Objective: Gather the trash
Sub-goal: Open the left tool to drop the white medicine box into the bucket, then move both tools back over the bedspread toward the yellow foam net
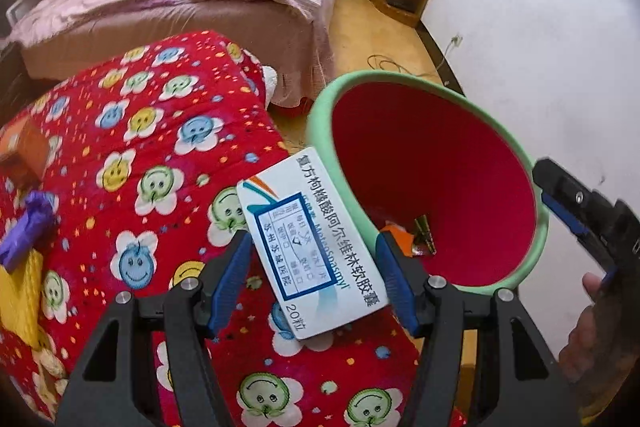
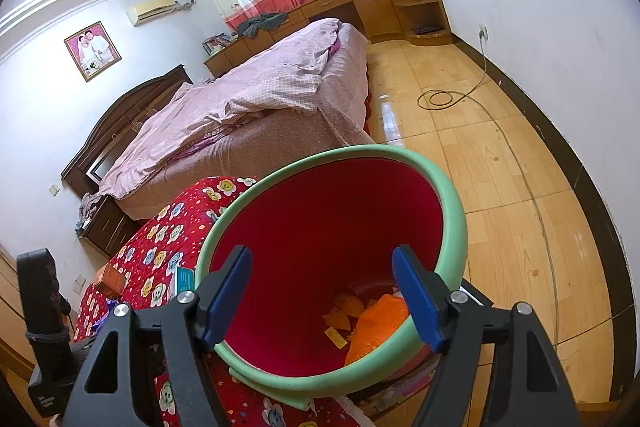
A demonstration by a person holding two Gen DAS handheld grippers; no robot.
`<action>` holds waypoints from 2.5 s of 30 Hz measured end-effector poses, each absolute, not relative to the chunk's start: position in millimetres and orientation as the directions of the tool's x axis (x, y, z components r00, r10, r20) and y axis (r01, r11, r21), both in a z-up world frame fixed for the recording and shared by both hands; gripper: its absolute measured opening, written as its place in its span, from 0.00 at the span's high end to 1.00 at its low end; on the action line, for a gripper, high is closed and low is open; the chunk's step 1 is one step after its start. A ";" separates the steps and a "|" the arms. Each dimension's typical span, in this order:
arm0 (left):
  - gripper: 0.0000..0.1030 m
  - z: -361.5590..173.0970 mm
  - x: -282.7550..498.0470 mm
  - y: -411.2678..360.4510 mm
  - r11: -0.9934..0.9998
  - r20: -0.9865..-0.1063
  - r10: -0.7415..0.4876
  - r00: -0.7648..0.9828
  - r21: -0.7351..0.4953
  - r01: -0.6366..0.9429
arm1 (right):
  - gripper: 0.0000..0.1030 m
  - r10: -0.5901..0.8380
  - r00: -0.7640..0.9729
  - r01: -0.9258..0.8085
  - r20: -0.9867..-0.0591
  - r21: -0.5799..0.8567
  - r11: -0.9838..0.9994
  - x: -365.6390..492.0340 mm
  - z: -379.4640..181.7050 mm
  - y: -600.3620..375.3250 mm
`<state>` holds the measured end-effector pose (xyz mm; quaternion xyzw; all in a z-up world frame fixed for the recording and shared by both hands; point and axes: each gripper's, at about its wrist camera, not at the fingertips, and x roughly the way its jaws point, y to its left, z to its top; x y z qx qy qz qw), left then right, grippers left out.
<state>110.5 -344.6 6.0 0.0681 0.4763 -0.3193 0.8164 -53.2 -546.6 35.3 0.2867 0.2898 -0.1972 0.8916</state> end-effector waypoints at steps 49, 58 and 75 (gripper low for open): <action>0.46 59.1 85.0 -322.0 0.745 -0.725 -0.570 0.386 -0.260 0.614 | 0.27 -0.227 0.768 0.535 -0.599 0.405 0.741 -93.9 61.5 -528.8; 0.46 70.9 77.3 -251.0 0.827 -0.742 -0.481 0.467 -0.207 0.522 | 0.27 -0.168 0.792 0.471 -0.587 0.414 0.779 -88.3 73.2 -486.0; 0.46 42.4 77.8 -123.2 0.927 -0.779 -0.332 0.532 -0.166 0.337 | 0.27 -0.036 0.792 0.351 -0.610 0.405 0.844 -65.6 71.7 -397.0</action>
